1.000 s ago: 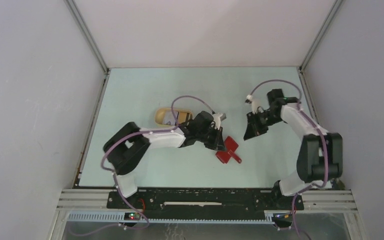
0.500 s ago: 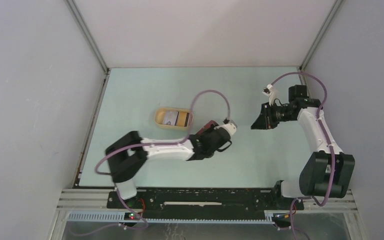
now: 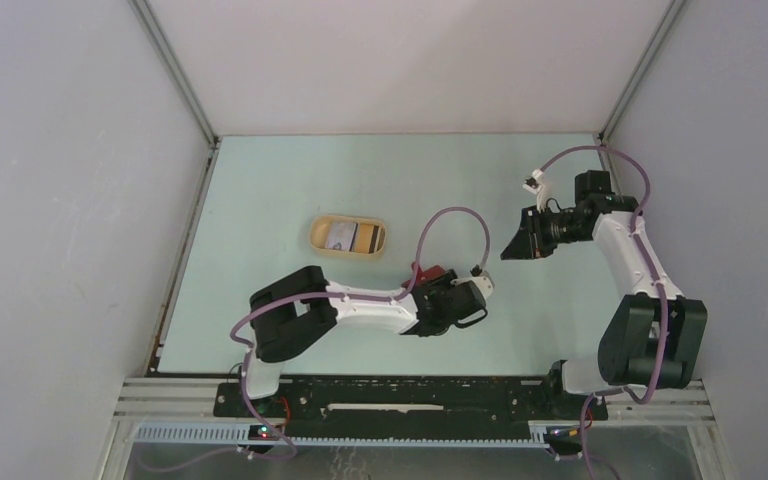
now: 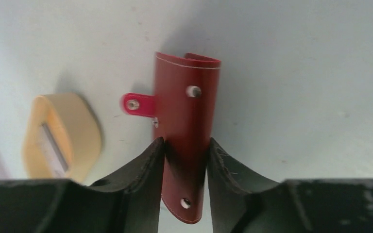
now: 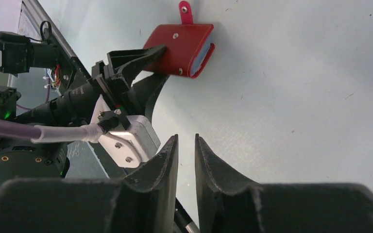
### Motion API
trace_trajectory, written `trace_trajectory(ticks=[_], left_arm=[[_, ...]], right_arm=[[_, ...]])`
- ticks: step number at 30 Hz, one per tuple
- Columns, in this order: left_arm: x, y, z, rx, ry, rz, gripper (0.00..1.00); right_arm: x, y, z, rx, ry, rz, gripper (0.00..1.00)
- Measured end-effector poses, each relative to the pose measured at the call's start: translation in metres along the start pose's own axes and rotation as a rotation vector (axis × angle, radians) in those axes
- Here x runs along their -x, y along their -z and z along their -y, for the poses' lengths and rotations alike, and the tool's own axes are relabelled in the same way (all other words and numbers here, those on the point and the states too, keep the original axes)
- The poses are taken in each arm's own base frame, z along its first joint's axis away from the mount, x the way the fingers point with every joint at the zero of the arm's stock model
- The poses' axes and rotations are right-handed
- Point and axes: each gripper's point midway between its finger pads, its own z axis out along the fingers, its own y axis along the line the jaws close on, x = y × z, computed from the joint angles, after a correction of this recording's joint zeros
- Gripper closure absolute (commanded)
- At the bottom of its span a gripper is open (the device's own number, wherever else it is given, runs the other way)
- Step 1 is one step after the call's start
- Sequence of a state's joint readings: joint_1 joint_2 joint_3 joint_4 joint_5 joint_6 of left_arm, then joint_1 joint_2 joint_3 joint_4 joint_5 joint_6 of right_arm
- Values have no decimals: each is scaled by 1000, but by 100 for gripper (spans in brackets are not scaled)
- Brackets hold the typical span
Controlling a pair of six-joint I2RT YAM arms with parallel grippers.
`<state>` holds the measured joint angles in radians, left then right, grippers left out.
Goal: Put the credit cards into the card holder
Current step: Close the card holder at the center of the board.
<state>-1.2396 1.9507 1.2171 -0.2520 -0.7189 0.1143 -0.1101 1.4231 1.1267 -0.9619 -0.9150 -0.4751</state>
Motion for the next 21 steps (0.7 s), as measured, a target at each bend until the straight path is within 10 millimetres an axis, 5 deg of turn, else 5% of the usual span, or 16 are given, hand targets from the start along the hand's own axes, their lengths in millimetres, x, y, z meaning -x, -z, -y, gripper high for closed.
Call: trace_trajectory(ticks=[4,11,18,21], left_arm=[[-4,1,23,-112,79,-15,36],[7,33,25,-250,229,43,32],[16,83,-21,-361,480,234,36],[-2,86,-44,-372,630,305,40]], right_arm=[[-1,-2,2,6,-6,-6,72],[-3,-10,-4,36,67,-42,61],[26,-30,-40,127,436,-47,10],[28,-40,-53,213,660,-47,0]])
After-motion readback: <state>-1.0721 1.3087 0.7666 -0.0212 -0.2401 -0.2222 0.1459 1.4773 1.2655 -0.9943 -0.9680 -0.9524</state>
